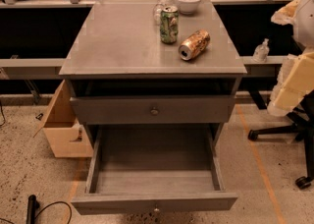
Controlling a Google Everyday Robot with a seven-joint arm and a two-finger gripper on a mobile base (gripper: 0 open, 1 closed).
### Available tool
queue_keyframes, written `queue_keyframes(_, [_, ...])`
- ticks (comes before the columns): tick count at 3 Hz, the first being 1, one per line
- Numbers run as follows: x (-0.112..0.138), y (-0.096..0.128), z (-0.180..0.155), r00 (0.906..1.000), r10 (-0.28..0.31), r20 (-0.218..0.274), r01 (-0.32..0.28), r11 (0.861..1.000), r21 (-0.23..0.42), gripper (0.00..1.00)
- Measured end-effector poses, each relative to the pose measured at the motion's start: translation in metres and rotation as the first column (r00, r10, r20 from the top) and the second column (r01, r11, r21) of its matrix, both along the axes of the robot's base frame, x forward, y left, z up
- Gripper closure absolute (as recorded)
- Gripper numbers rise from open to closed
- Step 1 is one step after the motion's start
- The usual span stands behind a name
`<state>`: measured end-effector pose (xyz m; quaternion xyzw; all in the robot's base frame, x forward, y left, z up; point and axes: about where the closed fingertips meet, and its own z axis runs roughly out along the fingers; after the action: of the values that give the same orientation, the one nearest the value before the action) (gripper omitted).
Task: Place orange can into middle drawer
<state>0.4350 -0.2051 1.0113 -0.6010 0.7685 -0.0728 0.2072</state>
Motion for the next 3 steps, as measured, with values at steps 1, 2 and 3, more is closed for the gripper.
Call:
queue_keyframes(1, [0.0, 0.0, 0.0, 1.0, 0.0, 0.0, 0.0, 1.0, 0.0, 0.0])
queue_keyframes(2, [0.006, 0.001, 0.006, 0.9989, 0.033, 0.034, -0.033, 0.999, -0.002, 0.0])
queue_keyframes(3, [0.038, 0.0, 0.008, 0.9886, 0.14, 0.056, -0.137, 0.99, -0.045, 0.0])
